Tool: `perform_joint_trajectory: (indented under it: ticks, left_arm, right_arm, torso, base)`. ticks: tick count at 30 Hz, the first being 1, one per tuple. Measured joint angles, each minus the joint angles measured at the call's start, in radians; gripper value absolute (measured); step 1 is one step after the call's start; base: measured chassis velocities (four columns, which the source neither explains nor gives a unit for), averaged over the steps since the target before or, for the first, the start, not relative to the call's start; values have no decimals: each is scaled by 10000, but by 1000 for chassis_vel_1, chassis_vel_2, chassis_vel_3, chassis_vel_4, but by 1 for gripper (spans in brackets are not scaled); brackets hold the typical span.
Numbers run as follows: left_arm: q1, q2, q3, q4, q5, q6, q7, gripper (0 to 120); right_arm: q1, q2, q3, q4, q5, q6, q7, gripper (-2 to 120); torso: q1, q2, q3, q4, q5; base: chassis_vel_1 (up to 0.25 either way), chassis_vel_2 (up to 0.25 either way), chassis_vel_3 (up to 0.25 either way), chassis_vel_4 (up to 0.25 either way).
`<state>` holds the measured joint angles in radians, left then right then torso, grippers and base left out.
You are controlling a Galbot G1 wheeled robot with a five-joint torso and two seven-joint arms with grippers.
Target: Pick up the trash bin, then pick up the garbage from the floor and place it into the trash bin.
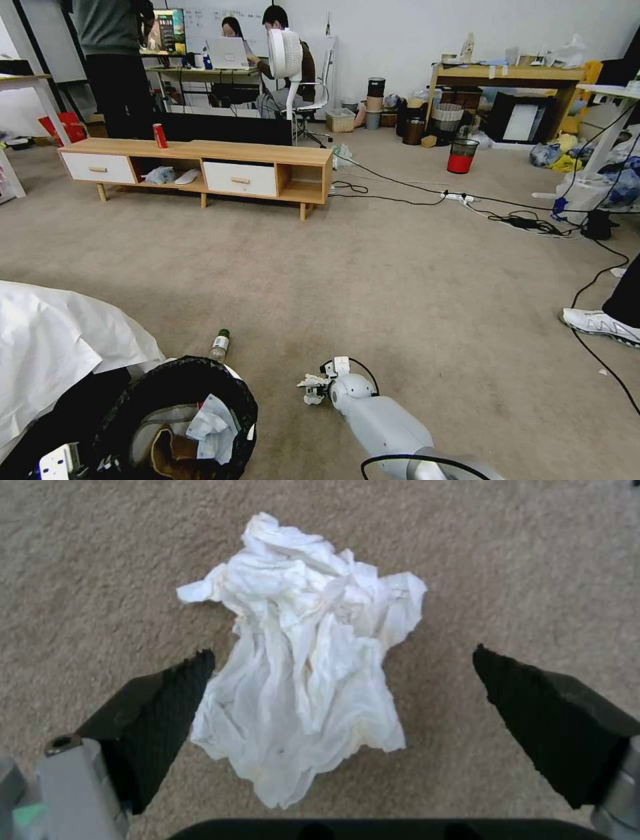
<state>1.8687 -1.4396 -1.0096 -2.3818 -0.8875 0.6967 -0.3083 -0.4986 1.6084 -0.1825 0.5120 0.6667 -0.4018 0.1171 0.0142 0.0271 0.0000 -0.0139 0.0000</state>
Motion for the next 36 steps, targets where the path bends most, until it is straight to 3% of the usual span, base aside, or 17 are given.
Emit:
perform_joint_trajectory:
  ticks: [7,12,15,17,26,34,36]
  left_arm:
    - [-18,-6,16,0,3,-4,0,0]
    - [27,-36,47,-123,1,-7,2,0]
    - [47,-42,51,-168,-2,-7,5,0]
    - [83,-47,52,-255,-10,-7,14,0]
    - [91,-69,66,-318,-17,-10,23,0]
    - [82,-90,78,-330,-12,-39,30,0]
    - [53,-98,87,-321,0,-47,35,0]
  right_arm:
    - [28,-3,-25,-284,-343,127,-324,96]
    - [123,-2,111,-620,-779,191,-722,74]
    - [149,-2,157,-698,-867,204,-779,69]
    - [156,-5,191,-801,-1028,272,-889,56]
    - [101,-20,141,-833,-1095,494,-1138,34]
    - [20,-13,15,-745,-1120,621,-1443,22]
    - [-66,-3,-159,-560,-1091,651,-1526,7]
  torso:
    - [0,-1,0,0,0]
    - [-1,0,0,0,0]
    - [-1,1,-1,-1,-1]
    - [-1,3,-3,-3,-4]
    - [-1,2,-2,-9,-9]
    - [-1,2,0,5,1]
    - [0,0,1,6,5]
  base:
    - [0,0,0,0]
    - [0,0,0,0]
    - [0,0,0,0]
    - [0,0,0,0]
    - [0,0,0,0]
    - [0,0,0,0]
    - [0,0,0,0]
